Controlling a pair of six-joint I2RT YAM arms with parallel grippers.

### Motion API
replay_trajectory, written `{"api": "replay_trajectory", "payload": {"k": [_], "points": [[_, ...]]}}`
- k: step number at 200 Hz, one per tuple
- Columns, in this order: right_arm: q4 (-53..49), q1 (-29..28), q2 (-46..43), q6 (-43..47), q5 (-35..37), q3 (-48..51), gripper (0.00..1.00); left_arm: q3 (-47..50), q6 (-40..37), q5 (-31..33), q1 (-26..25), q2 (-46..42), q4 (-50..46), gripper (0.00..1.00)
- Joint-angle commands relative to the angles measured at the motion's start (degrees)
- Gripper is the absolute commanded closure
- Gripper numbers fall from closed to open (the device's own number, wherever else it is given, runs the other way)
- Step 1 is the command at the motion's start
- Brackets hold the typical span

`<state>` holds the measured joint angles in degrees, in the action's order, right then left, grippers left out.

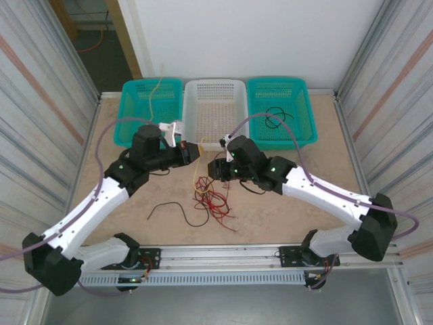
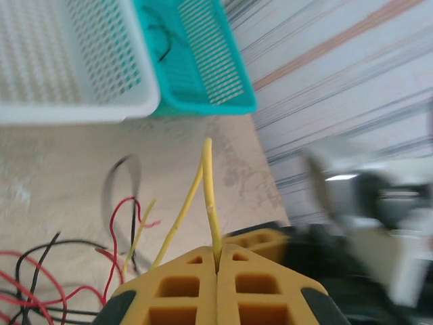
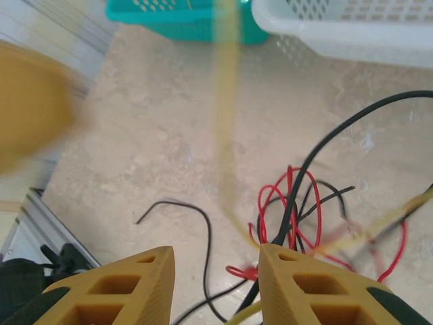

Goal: Untangle the cables

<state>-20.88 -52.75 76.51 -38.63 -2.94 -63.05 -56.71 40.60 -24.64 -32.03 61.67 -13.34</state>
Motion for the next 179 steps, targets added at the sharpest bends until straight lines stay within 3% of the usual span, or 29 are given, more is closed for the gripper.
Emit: {"api": "replay_trajectory", "payload": {"k": [1,61,93,141,179], "points": [[1.2,0.4,1.8,-2.6,-0.9,2.6,0.63,-4.1,-8.1,-2.3,0.0,-2.8,-4.0,1.0],[0.7,2.6,-2.5,-2.8,-0.6,4.5,0.56,-12.2,-20.1,-4.5,0.0,-7.6,-10.6,1.0],[-0.5,3.7,-5.8,-1.5,-0.7,3.3,0.53,-12.5,-22.0,-3.7,0.0,-10.7,-8.1,1.0],[9.0,-3.9,-14.4,5.9,-1.0,4.9,0.33,-12.6,-21.9,-4.6,0.0,-9.4,-7.5,1.0],[9.9,-7.9,-11.2,6.4,1.3,3.9,0.26,-13.2,-21.3,-5.6,0.0,-8.6,-6.3,1.0]]}}
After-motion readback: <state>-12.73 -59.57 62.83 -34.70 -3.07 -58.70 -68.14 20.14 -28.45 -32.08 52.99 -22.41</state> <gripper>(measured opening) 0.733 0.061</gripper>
